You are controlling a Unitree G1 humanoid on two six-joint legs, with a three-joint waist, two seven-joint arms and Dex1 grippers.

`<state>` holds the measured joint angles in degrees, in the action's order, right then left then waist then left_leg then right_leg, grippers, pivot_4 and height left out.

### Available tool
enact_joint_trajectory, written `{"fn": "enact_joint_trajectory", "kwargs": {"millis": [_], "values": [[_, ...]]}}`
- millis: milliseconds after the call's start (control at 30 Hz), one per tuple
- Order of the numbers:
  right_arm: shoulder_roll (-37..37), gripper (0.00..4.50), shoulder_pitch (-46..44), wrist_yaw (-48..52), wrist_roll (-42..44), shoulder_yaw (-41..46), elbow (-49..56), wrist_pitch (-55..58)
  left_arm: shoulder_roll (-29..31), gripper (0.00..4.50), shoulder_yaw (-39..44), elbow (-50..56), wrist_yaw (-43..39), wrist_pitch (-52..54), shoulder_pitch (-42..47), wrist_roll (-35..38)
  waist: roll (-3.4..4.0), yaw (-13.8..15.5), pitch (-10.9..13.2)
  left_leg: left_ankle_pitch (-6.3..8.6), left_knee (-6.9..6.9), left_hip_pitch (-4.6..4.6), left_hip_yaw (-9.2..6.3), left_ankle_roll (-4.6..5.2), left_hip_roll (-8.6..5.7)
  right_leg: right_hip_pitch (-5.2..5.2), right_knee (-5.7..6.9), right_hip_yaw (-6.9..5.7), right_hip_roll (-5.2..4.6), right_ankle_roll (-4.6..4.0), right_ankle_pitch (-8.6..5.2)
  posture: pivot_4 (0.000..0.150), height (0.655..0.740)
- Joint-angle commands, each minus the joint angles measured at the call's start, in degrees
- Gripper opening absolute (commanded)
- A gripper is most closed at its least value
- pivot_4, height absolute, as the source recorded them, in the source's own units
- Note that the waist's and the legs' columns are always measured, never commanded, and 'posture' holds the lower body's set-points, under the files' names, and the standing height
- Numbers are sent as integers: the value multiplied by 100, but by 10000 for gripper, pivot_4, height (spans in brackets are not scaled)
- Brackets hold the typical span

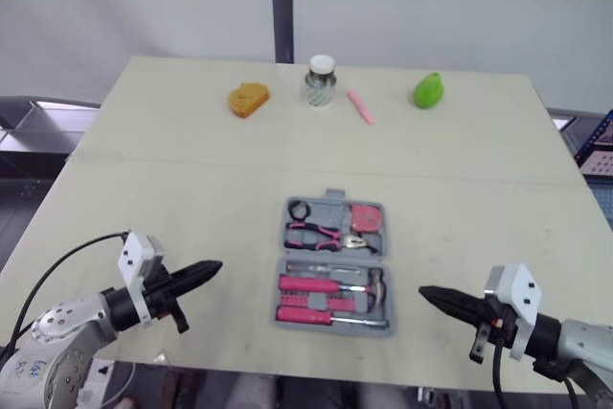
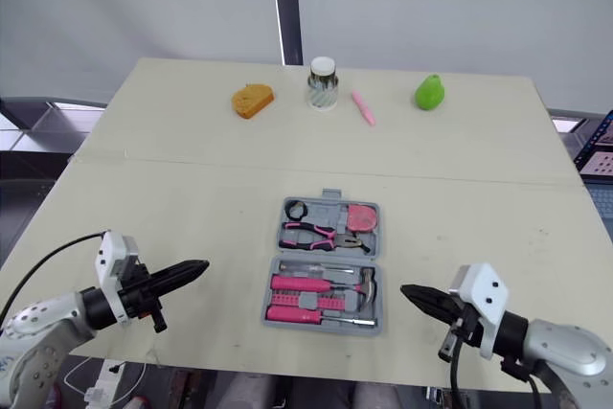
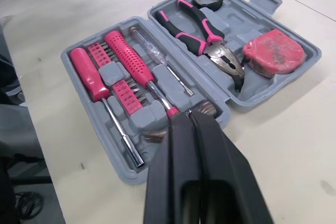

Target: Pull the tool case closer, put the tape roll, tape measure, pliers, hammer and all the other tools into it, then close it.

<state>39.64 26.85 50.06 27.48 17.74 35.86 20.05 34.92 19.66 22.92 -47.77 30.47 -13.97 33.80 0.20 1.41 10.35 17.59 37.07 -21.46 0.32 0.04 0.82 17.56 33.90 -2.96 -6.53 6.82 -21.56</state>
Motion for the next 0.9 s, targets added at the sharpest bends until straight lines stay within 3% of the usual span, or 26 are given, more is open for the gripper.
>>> {"fn": "enact_joint_trajectory", "kwargs": {"millis": [33,267,433,667,900], "values": [[-104,199,0,-284,-81,-133,83,104,-37,0,-34,-313,-47,-322,-21,-137,2,-4,1,1,-1,1,0,-1,0,1,2,1,0,0,0,1500,7159],[-72,199,-563,-699,-415,-434,-377,491,25,0,-784,-1474,-257,-1249,553,-1013,5,-9,3,3,-2,1,0,-3,1,10,7,4,-2,-4,-1,1500,7159],[148,199,-1322,-899,-774,-1019,-978,1208,-24,0,-1456,-2481,-272,-1620,1518,-1609,6,-8,4,2,-4,-9,1,-3,1,27,13,0,-3,-4,-1,1500,7159],[-25,199,-2498,-986,-968,-1652,-1908,1647,-183,0,-2129,-3330,-659,-1790,2479,-1920,3,-25,5,-11,9,-26,42,6,-8,84,101,-43,1,2,2,1500,7159],[-293,199,-3098,-1039,-1146,-1913,-2431,1543,-294,0,-2504,-3524,-812,-1998,2789,-2175,-2,-24,8,-29,42,-72,53,16,-15,139,164,-81,7,7,4,1500,7159]]}}
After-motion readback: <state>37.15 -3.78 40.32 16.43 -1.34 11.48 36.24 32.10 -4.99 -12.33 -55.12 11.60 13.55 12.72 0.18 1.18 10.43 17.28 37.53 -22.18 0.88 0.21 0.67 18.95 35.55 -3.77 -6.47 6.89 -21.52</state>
